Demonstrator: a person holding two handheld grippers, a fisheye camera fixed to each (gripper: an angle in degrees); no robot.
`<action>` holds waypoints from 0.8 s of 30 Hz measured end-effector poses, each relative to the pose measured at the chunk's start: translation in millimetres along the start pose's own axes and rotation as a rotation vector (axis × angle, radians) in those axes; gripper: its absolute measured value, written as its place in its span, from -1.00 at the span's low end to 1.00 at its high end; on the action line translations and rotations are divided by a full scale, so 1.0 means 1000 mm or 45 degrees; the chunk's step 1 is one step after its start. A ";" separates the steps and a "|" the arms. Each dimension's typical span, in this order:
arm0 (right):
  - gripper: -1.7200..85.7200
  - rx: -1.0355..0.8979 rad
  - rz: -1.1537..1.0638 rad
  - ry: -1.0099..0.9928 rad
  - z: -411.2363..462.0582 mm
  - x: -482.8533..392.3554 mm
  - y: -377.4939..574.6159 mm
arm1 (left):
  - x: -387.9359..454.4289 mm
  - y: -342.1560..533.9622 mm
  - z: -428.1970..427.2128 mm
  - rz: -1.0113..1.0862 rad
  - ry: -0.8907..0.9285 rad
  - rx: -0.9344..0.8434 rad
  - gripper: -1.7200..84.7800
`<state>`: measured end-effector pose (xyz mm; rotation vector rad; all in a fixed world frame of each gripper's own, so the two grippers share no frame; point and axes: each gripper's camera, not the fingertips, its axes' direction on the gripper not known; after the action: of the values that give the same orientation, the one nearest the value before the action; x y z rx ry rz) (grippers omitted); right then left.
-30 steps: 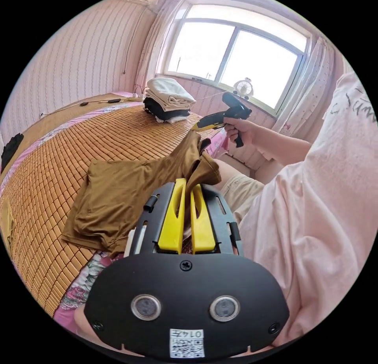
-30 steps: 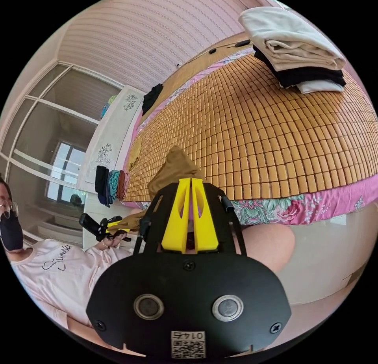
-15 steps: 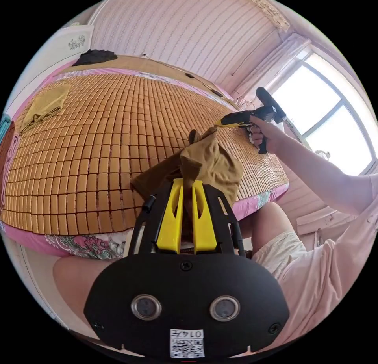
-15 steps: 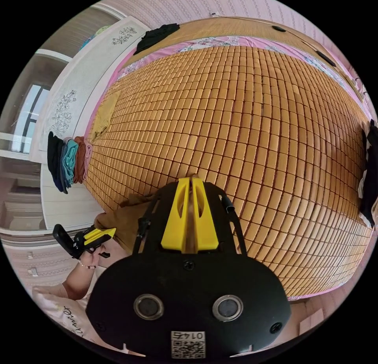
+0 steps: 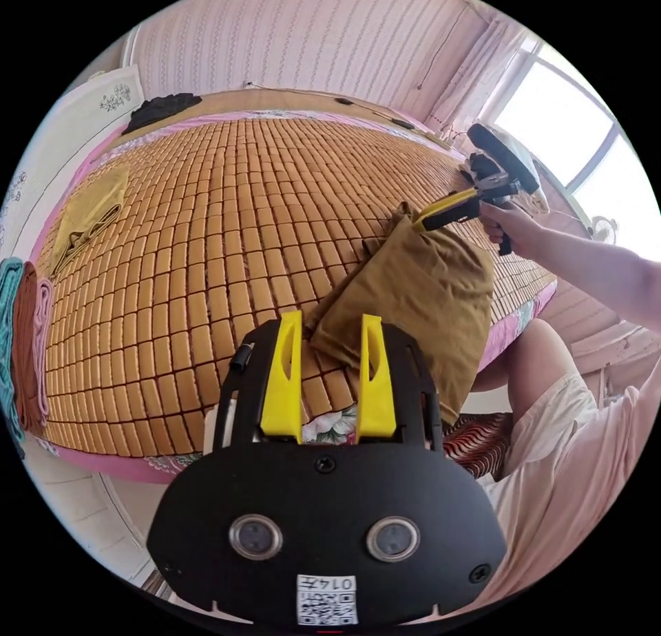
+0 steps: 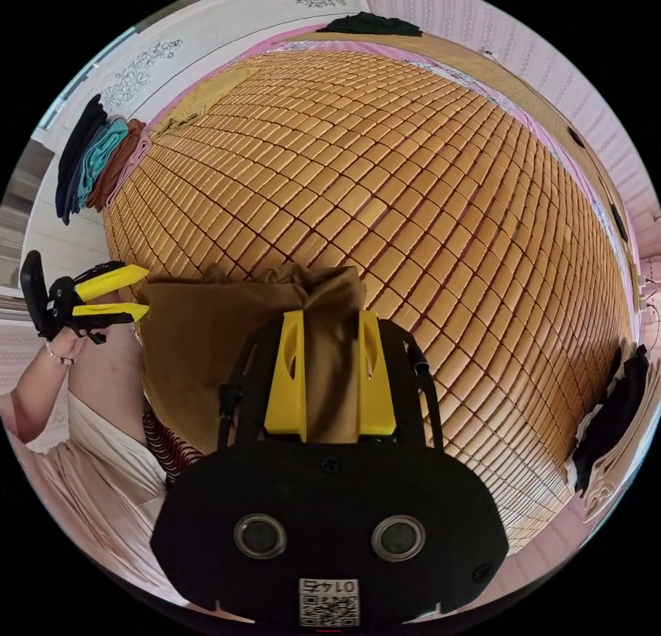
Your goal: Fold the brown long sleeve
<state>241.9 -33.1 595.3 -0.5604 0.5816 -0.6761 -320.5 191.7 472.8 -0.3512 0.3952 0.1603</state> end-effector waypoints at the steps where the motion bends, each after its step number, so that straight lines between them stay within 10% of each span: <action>1: -0.73 0.007 0.018 -0.011 0.000 0.000 0.004 | 0.002 -0.001 0.003 0.014 -0.011 -0.012 -0.70; 24: -0.93 0.868 0.237 -0.111 -0.149 -0.064 0.399 | 0.173 0.068 -0.166 0.606 -0.051 0.403 -0.98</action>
<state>267.1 228.8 254.5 0.1005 0.2853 -0.6215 -235.2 209.1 238.8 0.0639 0.4524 0.5616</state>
